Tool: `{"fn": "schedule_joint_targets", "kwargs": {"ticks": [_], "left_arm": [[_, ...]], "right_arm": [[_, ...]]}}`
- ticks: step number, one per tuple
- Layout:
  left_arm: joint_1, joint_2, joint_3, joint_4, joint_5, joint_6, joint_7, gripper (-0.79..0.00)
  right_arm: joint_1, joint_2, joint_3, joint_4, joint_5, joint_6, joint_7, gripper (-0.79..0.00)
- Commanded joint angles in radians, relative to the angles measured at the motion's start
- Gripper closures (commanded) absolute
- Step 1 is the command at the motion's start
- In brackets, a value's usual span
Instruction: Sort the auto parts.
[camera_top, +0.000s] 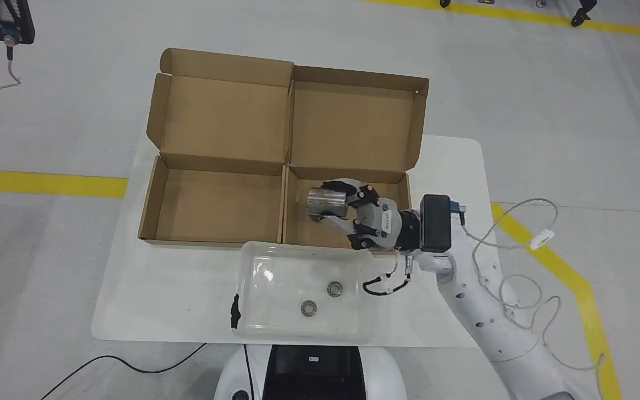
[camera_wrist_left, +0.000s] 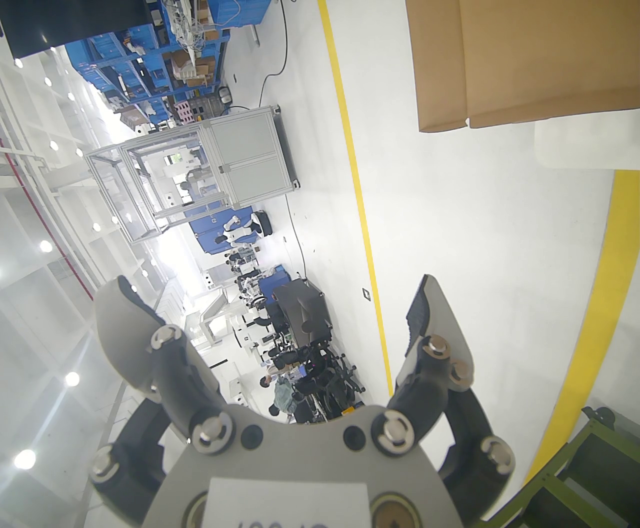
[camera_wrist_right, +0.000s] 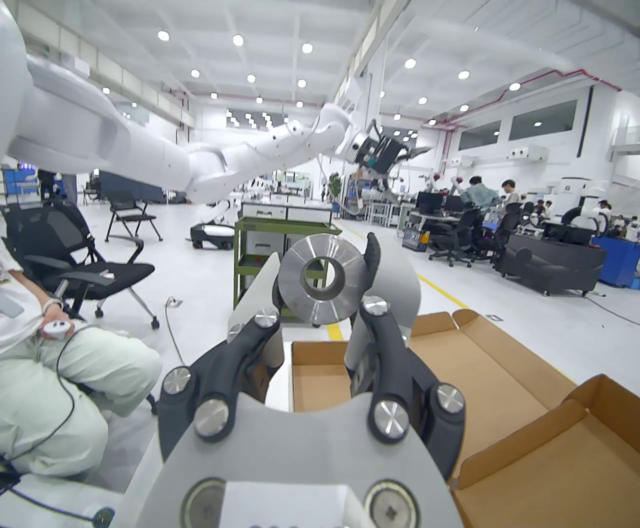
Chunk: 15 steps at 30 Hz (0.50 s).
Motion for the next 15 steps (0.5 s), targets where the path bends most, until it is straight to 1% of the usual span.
{"fn": "schedule_joint_targets", "kwargs": {"ticks": [1, 9, 15], "left_arm": [[0.0, 0.0, 0.0, 0.0, 0.0, 0.0, 0.0, -0.785], [0.0, 0.0, 0.0, 0.0, 0.0, 0.0, 0.0, -0.785], [0.0, 0.0, 0.0, 0.0, 0.0, 0.0, 0.0, -0.785]], "right_arm": [[-0.023, 0.003, 0.021, -0.01, -0.014, 0.025, -0.027, 0.0], [-0.123, 0.024, 0.104, -0.078, -0.077, 0.046, -0.099, 0.0], [-0.139, 0.029, 0.116, -0.092, -0.099, 0.023, -0.159, 0.0]]}}
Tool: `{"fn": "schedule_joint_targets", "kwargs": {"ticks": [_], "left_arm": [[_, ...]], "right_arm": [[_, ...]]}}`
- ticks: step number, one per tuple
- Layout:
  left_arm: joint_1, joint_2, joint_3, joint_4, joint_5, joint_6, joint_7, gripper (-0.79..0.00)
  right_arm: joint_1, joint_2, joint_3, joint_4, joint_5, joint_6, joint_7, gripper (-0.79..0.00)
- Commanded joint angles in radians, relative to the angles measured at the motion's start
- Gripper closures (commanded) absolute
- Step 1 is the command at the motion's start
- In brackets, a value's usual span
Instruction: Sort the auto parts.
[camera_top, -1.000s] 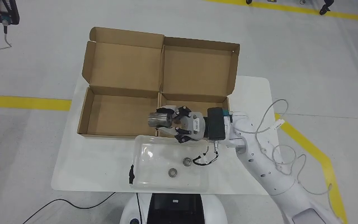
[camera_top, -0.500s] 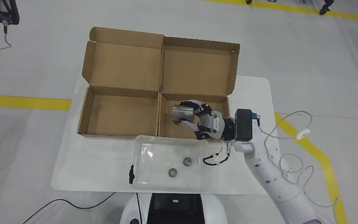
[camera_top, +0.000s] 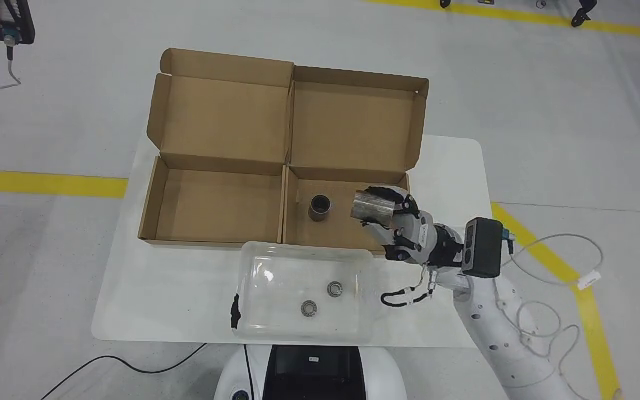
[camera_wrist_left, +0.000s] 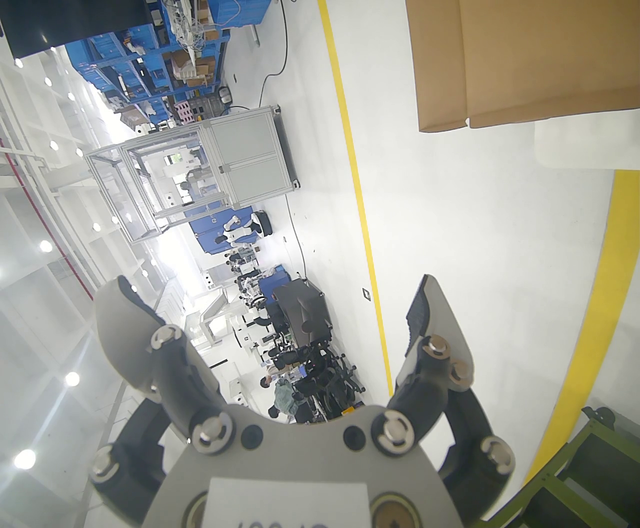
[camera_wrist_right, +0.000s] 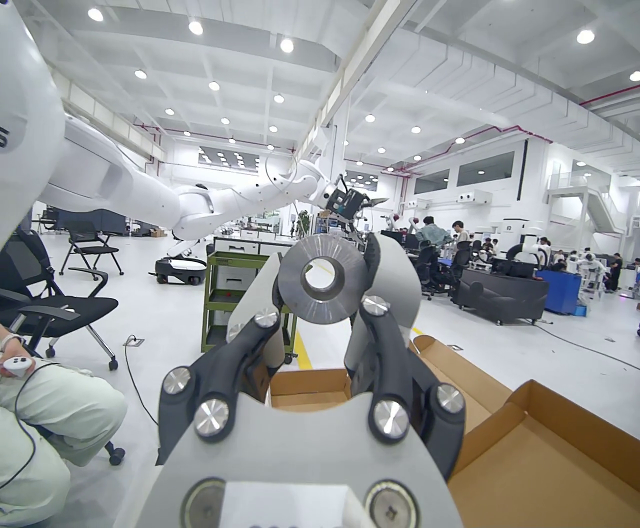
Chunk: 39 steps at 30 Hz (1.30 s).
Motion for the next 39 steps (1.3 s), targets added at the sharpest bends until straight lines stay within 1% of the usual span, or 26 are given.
{"fn": "schedule_joint_targets", "kwargs": {"ticks": [1, 4, 6, 8, 10, 12, 18, 21, 27, 31, 35, 39], "left_arm": [[0.0, 0.0, 0.0, 0.0, 0.0, 0.0, 0.0, -0.785], [0.0, 0.0, 0.0, 0.0, 0.0, 0.0, 0.0, -0.785], [0.0, 0.0, 0.0, 0.0, 0.0, 0.0, 0.0, -0.785], [0.0, 0.0, 0.0, 0.0, 0.0, 0.0, 0.0, -0.785], [0.0, 0.0, 0.0, 0.0, 0.0, 0.0, 0.0, -0.785], [0.0, 0.0, 0.0, 0.0, 0.0, 0.0, 0.0, -0.785], [0.0, 0.0, 0.0, 0.0, 0.0, 0.0, 0.0, -0.785], [0.0, 0.0, 0.0, 0.0, 0.0, 0.0, 0.0, -0.785], [0.0, 0.0, 0.0, 0.0, 0.0, 0.0, 0.0, -0.785], [0.0, 0.0, 0.0, 0.0, 0.0, 0.0, 0.0, -0.785], [0.0, 0.0, 0.0, 0.0, 0.0, 0.0, 0.0, -0.785], [0.0, 0.0, 0.0, 0.0, 0.0, 0.0, 0.0, -0.785]], "right_arm": [[0.001, 0.0, -0.002, -0.001, -0.013, 0.002, -0.005, 0.0], [0.011, 0.0, -0.011, 0.011, -0.022, 0.001, 0.003, 0.0], [0.022, -0.002, -0.018, 0.026, -0.02, 0.01, 0.036, 0.0], [0.032, -0.003, -0.024, 0.042, -0.014, 0.03, 0.094, 0.0], [0.037, -0.004, -0.028, 0.053, 0.003, 0.063, 0.188, 0.0], [0.035, -0.006, -0.029, 0.055, 0.031, 0.121, 0.324, 0.0], [-0.001, -0.005, -0.011, -0.054, 0.124, 0.306, 0.73, 0.0], [-0.014, -0.004, -0.003, -0.093, 0.152, 0.382, 0.884, 0.0], [-0.014, -0.008, -0.017, -0.128, 0.15, 0.488, 1.043, 0.0], [-0.019, -0.01, -0.018, -0.119, 0.182, 0.576, 1.202, 0.0], [0.009, -0.013, -0.026, -0.096, 0.226, 0.614, 1.347, 0.0], [0.049, -0.02, -0.05, -0.04, 0.266, 0.635, 1.418, 0.0]]}}
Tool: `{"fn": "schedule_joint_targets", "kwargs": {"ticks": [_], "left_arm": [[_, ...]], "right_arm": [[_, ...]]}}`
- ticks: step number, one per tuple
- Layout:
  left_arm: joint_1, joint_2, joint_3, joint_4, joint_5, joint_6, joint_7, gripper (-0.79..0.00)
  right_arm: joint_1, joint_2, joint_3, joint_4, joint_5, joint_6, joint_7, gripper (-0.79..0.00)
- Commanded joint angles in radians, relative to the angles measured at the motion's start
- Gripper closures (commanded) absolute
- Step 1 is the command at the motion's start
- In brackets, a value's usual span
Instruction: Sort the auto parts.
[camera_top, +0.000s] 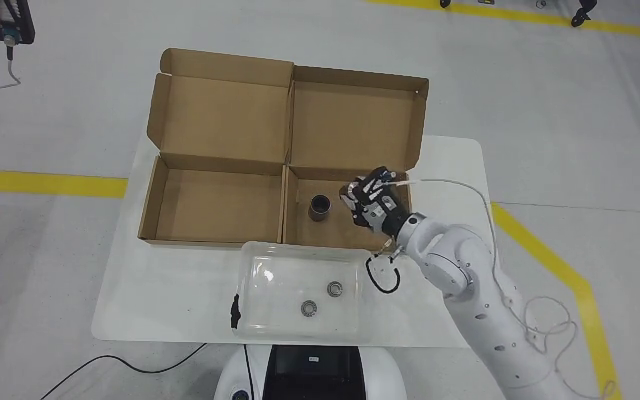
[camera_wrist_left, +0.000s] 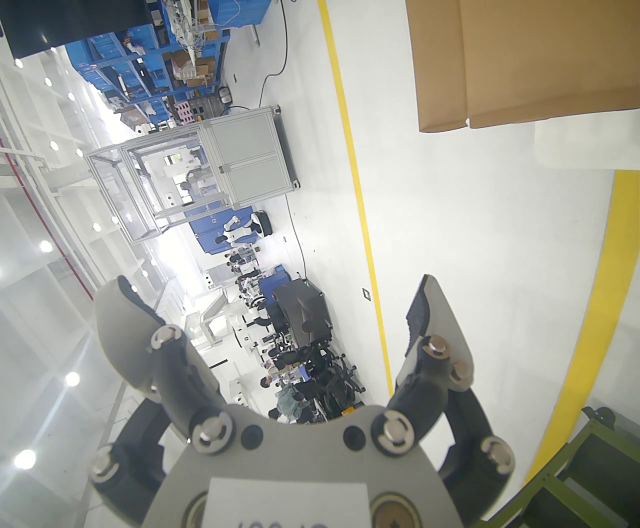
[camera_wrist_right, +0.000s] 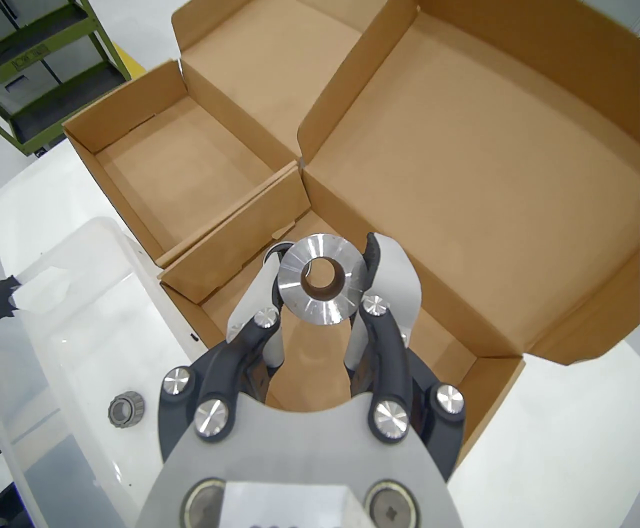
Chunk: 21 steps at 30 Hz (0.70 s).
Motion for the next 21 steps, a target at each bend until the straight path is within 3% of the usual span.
{"fn": "schedule_joint_targets", "kwargs": {"ticks": [1, 11, 21], "left_arm": [[0.0, 0.0, 0.0, 0.0, 0.0, 0.0, 0.0, -0.785], [0.0, 0.0, 0.0, 0.0, 0.0, 0.0, 0.0, -0.785], [0.0, 0.0, 0.0, 0.0, 0.0, 0.0, 0.0, -0.785]], "right_arm": [[0.021, -0.003, -0.014, 0.029, 0.003, 0.019, 0.042, 0.0], [0.147, -0.033, -0.098, 0.233, 0.057, 0.055, 0.095, 0.0], [0.204, -0.051, -0.139, 0.332, 0.087, 0.057, 0.137, 0.0]]}}
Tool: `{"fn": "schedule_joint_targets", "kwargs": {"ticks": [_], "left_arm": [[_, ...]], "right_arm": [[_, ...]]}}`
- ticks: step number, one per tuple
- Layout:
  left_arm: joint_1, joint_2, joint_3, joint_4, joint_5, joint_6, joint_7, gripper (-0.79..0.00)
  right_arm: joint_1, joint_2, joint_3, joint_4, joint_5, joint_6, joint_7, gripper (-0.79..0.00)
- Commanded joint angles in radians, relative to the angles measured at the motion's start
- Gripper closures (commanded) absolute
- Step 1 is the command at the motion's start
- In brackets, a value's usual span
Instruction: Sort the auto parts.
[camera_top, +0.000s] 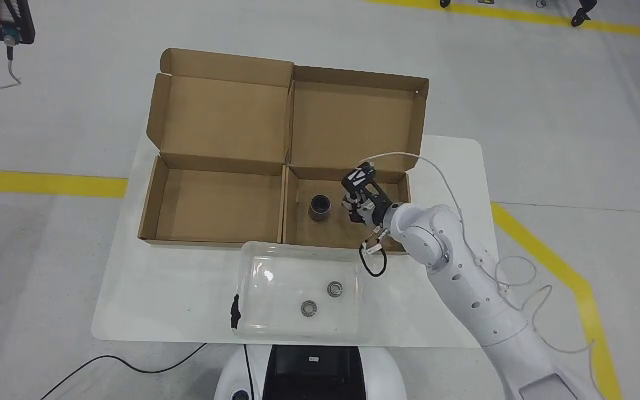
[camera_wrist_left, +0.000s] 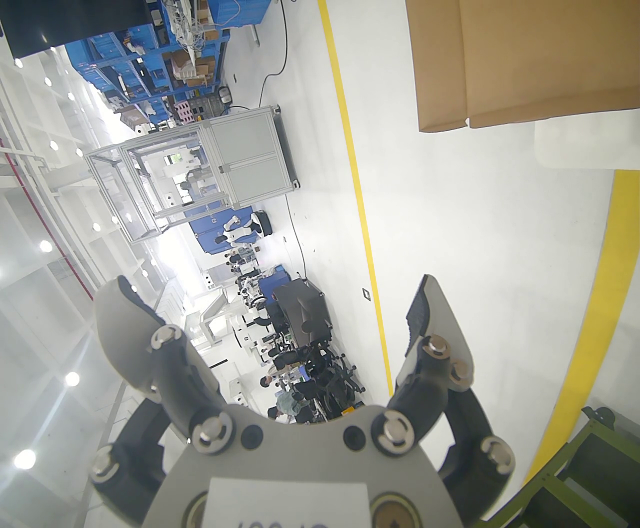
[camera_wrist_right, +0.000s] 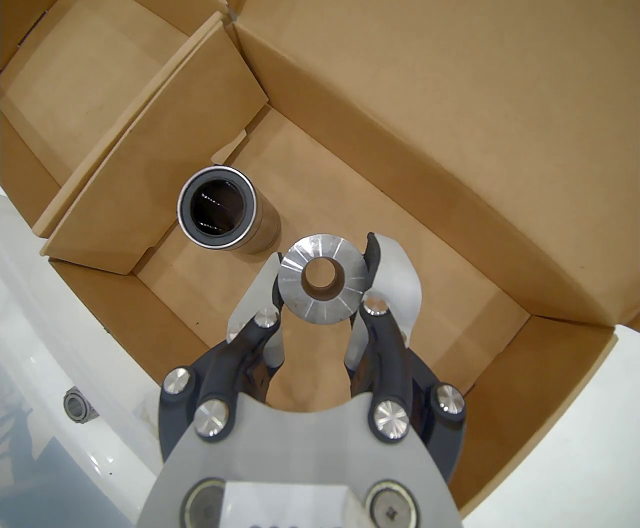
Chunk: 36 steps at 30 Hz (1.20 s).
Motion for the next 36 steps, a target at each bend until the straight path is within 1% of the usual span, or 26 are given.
{"fn": "schedule_joint_targets", "kwargs": {"ticks": [1, 4, 8, 11, 12, 13, 16, 20, 22, 25, 30, 32, 36], "left_arm": [[0.0, 0.0, 0.0, 0.0, 0.0, 0.0, 0.0, -0.785], [0.0, 0.0, 0.0, 0.0, 0.0, 0.0, 0.0, -0.785], [0.0, 0.0, 0.0, 0.0, 0.0, 0.0, 0.0, -0.785], [0.0, 0.0, 0.0, 0.0, 0.0, 0.0, 0.0, -0.785], [0.0, 0.0, 0.0, 0.0, 0.0, 0.0, 0.0, -0.785], [0.0, 0.0, 0.0, 0.0, 0.0, 0.0, 0.0, -0.785], [0.0, 0.0, 0.0, 0.0, 0.0, 0.0, 0.0, -0.785], [0.0, 0.0, 0.0, 0.0, 0.0, 0.0, 0.0, -0.785], [0.0, 0.0, 0.0, 0.0, 0.0, 0.0, 0.0, -0.785], [0.0, 0.0, 0.0, 0.0, 0.0, 0.0, 0.0, -0.785], [0.0, 0.0, 0.0, 0.0, 0.0, 0.0, 0.0, -0.785], [0.0, 0.0, 0.0, 0.0, 0.0, 0.0, 0.0, -0.785], [0.0, 0.0, 0.0, 0.0, 0.0, 0.0, 0.0, -0.785]], "right_arm": [[0.011, -0.003, -0.009, 0.014, 0.007, -0.009, 0.016, 0.0], [0.037, -0.009, -0.031, 0.046, 0.011, -0.02, 0.076, 0.0], [0.066, -0.019, -0.058, 0.081, 0.032, -0.043, 0.088, 0.0], [0.085, -0.026, -0.077, 0.097, 0.027, -0.048, 0.091, -0.037], [0.091, -0.028, -0.083, 0.102, 0.024, -0.048, 0.092, -0.074], [0.097, -0.03, -0.09, 0.107, 0.017, -0.048, 0.097, -0.089], [0.114, -0.038, -0.11, 0.124, 0.011, -0.044, 0.095, -0.086], [0.134, -0.048, -0.133, 0.147, 0.002, -0.04, 0.095, -0.175], [0.143, -0.053, -0.144, 0.156, -0.003, -0.038, 0.099, -0.271], [0.154, -0.058, -0.152, 0.167, -0.005, -0.036, 0.105, -0.314], [0.157, -0.062, -0.152, 0.174, -0.006, -0.037, 0.096, -0.354], [0.154, -0.061, -0.147, 0.161, -0.01, -0.038, 0.094, -0.351], [0.135, -0.052, -0.129, 0.092, -0.032, -0.049, 0.095, -0.348]]}}
